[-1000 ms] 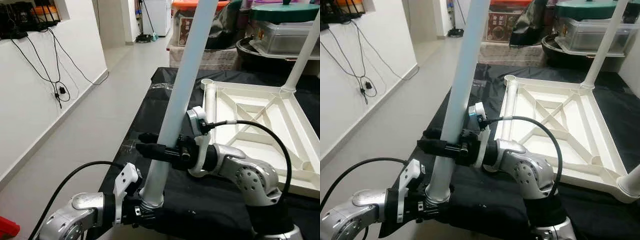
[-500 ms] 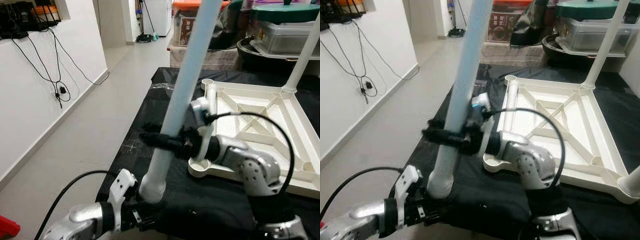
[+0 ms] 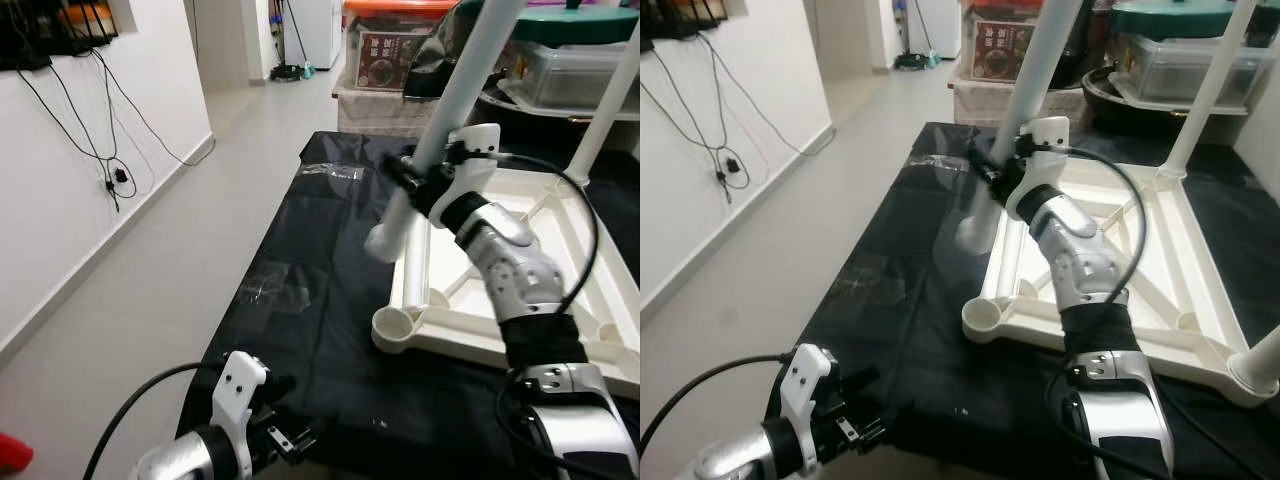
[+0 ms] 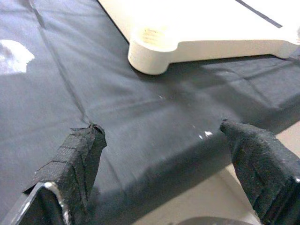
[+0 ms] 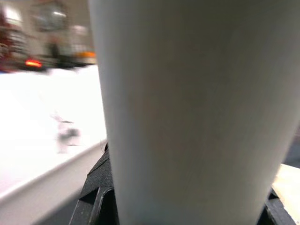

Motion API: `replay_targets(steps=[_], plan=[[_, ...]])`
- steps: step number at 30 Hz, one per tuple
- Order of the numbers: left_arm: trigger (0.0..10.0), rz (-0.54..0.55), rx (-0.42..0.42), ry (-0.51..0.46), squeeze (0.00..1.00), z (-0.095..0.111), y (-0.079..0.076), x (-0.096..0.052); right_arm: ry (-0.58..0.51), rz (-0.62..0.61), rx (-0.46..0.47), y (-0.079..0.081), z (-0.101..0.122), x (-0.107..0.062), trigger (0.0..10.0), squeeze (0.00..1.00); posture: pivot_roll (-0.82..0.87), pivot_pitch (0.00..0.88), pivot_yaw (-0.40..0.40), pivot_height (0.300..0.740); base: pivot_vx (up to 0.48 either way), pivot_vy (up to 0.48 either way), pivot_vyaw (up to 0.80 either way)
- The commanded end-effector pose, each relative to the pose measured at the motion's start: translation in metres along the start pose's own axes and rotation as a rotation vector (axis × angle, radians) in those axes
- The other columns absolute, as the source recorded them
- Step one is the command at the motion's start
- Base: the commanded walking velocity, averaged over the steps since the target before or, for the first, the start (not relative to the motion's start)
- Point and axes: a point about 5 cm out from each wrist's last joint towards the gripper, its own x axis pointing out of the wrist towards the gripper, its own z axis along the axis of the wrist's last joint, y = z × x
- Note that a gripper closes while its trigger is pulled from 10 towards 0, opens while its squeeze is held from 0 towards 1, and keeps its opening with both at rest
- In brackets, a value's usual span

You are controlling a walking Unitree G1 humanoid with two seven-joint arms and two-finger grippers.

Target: Building children table

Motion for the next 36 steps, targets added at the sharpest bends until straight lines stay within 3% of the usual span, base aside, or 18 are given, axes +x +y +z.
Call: replay_targets(steps=[1,4,6,7,9,10,13,18,29,36], plan=[[10.0,0.026,0.02,-0.013,0.0,0.002,0.0,-0.001,-0.023,-0.028,-0.054,0.002,0.002,0.001,0.0,0.0,0.11,0.086,0.004,0.74,0.0,0.0,0.0],[10.0,0.067,0.054,-0.03,0.0,0.005,0.002,-0.001,-0.027,-0.063,-0.071,0.001,0.001,0.001,0.0,0.0,0.11,0.092,0.006,0.74,0.0,0.0,0.0],[10.0,0.112,0.074,-0.057,0.0,0.009,0.004,-0.001,-0.03,-0.023,-0.04,0.007,-0.003,0.0,0.0,0.0,0.12,0.097,0.003,0.74,0.0,0.0,0.0],[10.0,0.151,0.089,-0.069,0.0,0.01,0.005,-0.002,-0.033,0.082,0.022,0.016,-0.009,-0.002,0.0,0.0,0.12,0.106,0.004,0.74,0.0,0.0,0.0],[10.0,0.151,0.089,-0.069,0.0,0.01,0.005,-0.002,-0.033,0.082,0.022,0.016,-0.009,-0.002,0.0,0.0,0.12,0.106,0.004,0.74,0.0,0.0,0.0],[10.0,0.173,0.089,-0.078,0.0,0.01,0.004,-0.002,-0.032,0.166,0.078,0.019,-0.015,-0.003,0.0,0.0,0.12,0.114,0.0,0.74,0.0,0.0,0.0],[10.0,0.231,0.091,-0.091,0.0,0.011,0.002,-0.005,-0.013,0.232,0.153,0.007,-0.022,-0.006,0.0,0.0,0.12,0.126,-0.001,0.74,0.0,0.0,0.0],[10.0,0.275,0.099,-0.114,0.0,0.015,0.004,-0.007,-0.028,0.242,0.184,0.0,-0.018,-0.007,0.0,0.0,0.11,0.123,0.001,0.74,0.0,0.0,0.0],[10.0,0.35,0.045,-0.132,0.0,0.012,0.011,-0.003,-0.055,0.301,0.215,0.02,-0.019,-0.005,0.0,0.0,0.12,0.107,-0.008,0.74,0.177,-0.385,0.0],[10.0,0.362,0.029,-0.131,0.0,0.011,0.011,-0.001,-0.069,0.396,0.267,0.026,-0.015,-0.002,0.0,0.0,0.11,0.111,-0.011,0.74,0.0,0.0,0.0]])
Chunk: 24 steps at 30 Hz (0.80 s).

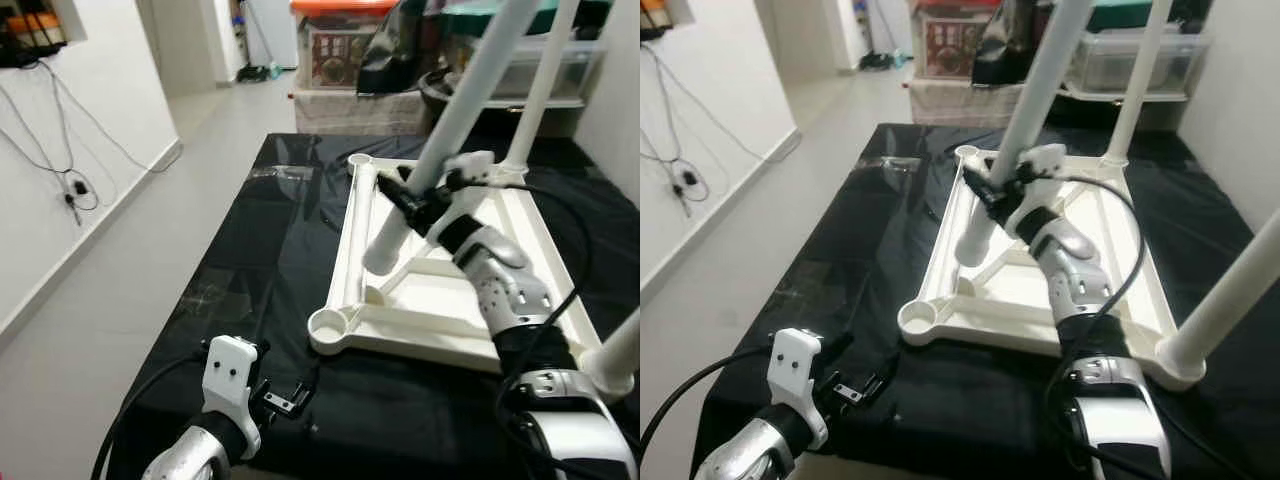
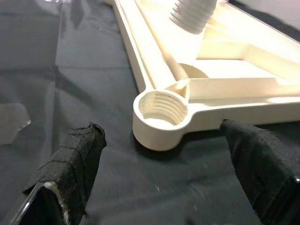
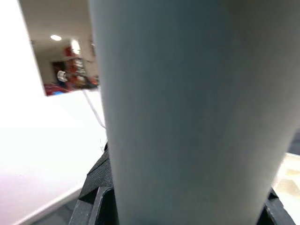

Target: Building children table

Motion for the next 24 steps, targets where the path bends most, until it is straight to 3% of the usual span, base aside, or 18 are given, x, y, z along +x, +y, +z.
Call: replay_targets(steps=[1,9,18,24], plan=[[10.0,0.025,0.006,0.023,0.0,-0.004,0.004,-0.002,0.004,0.084,0.063,0.011,-0.003,0.005,0.0,0.0,0.11,0.112,-0.014,0.74,0.0,0.0,0.0],[10.0,0.022,-0.003,0.007,0.0,-0.002,0.002,-0.002,0.051,0.298,0.132,0.032,-0.006,0.007,0.0,0.0,0.12,0.13,-0.018,0.74,0.0,0.0,0.0],[10.0,0.035,0.005,0.013,0.0,-0.002,0.003,-0.002,0.057,0.385,0.16,0.041,-0.003,0.009,0.0,0.0,0.11,0.137,-0.02,0.74,0.0,0.29,0.0],[10.0,0.035,0.003,0.022,0.0,-0.002,0.002,-0.002,0.068,0.418,0.161,0.043,-0.002,0.009,0.0,0.0,0.11,0.144,-0.022,0.74,0.0,0.0,0.0]])
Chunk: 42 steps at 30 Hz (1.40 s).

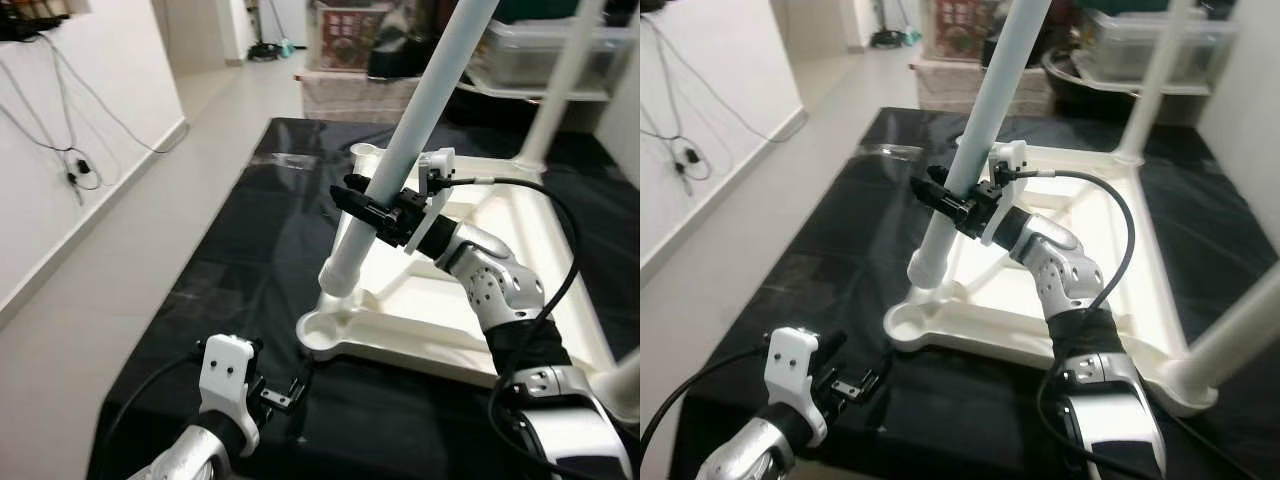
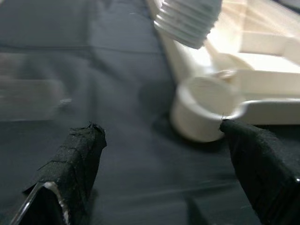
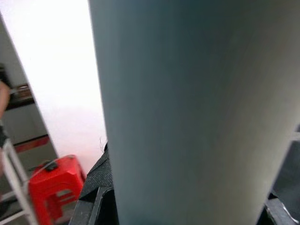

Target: Building children table

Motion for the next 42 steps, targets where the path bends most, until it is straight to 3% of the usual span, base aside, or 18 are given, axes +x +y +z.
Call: replay_targets(steps=[1,15,30,39,42], plan=[[10.0,0.009,0.007,0.016,0.0,-0.002,0.0,-0.002,-0.002,0.023,-0.005,0.001,0.004,-0.001,0.0,0.0,0.11,0.144,-0.022,0.74,0.0,0.0,0.0],[10.0,0.007,0.01,0.016,0.0,0.001,-0.002,-0.007,0.117,0.189,0.036,0.002,-0.002,-0.017,0.0,0.0,0.12,0.172,-0.014,0.74,0.0,0.0,0.0],[10.0,-0.01,0.002,0.028,0.0,0.009,-0.011,-0.024,0.131,0.275,0.044,0.009,-0.011,0.002,0.0,0.0,0.18,0.248,0.004,0.74,0.0,0.0,0.0],[10.0,-0.017,0.001,0.04,0.0,0.01,-0.013,-0.028,0.221,0.324,-0.062,0.012,-0.017,0.005,0.0,0.0,0.18,0.256,0.008,0.74,0.0,0.0,0.0],[10.0,-0.022,0.014,0.045,0.0,0.01,-0.013,-0.027,0.272,0.362,-0.184,0.02,-0.015,0.01,0.0,0.0,0.17,0.242,0.005,0.74,0.0,0.0,0.0]])
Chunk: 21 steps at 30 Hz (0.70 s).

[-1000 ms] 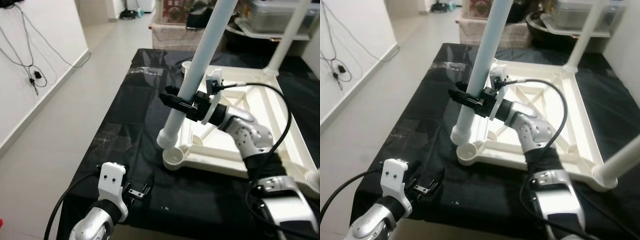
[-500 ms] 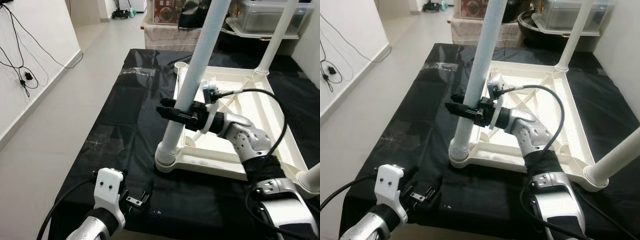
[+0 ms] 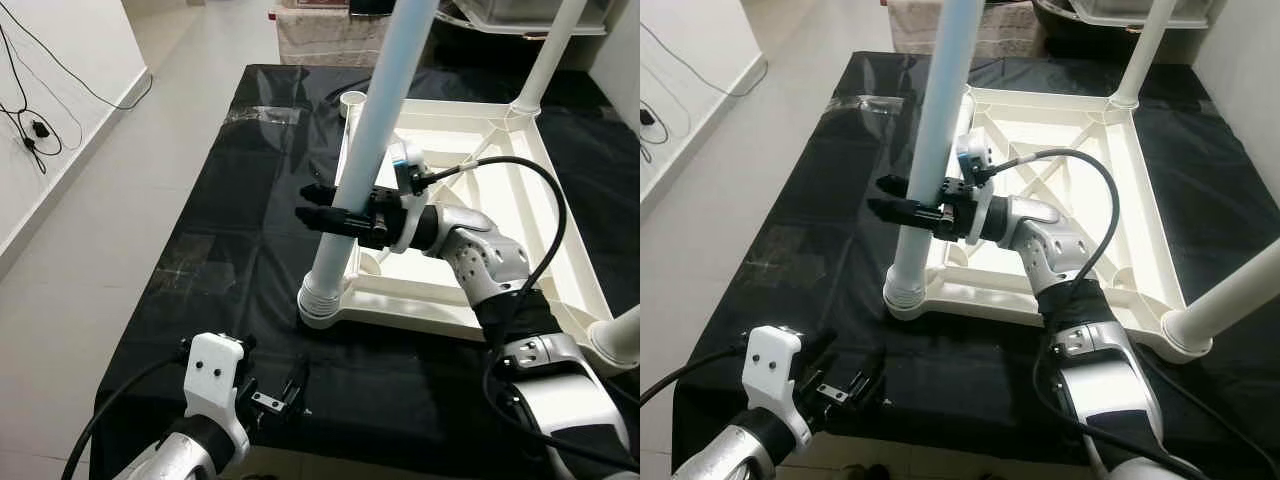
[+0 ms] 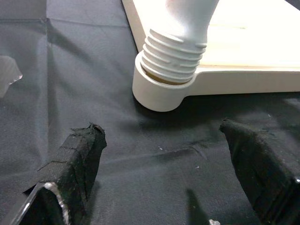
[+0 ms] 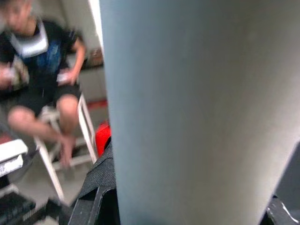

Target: Building children table

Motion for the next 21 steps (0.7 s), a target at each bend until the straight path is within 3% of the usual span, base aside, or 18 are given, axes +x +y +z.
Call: replay_targets(steps=[1,10,21], plan=[[10.0,-0.004,0.015,0.026,0.0,-0.003,-0.001,-0.002,0.154,-0.024,-0.082,0.002,-0.015,0.001,0.0,0.0,0.17,0.241,0.005,0.74,0.0,0.0,0.0],[10.0,-0.006,0.018,0.027,0.0,-0.005,0.001,0.005,0.174,-0.02,-0.103,0.013,-0.018,0.008,0.0,0.0,0.15,0.197,-0.006,0.74,0.0,0.0,0.0],[10.0,0.001,0.022,0.018,0.0,-0.006,0.002,0.01,0.227,-0.143,-0.064,0.011,-0.044,0.016,0.0,0.0,0.14,0.171,-0.017,0.74,0.0,0.0,0.0]])
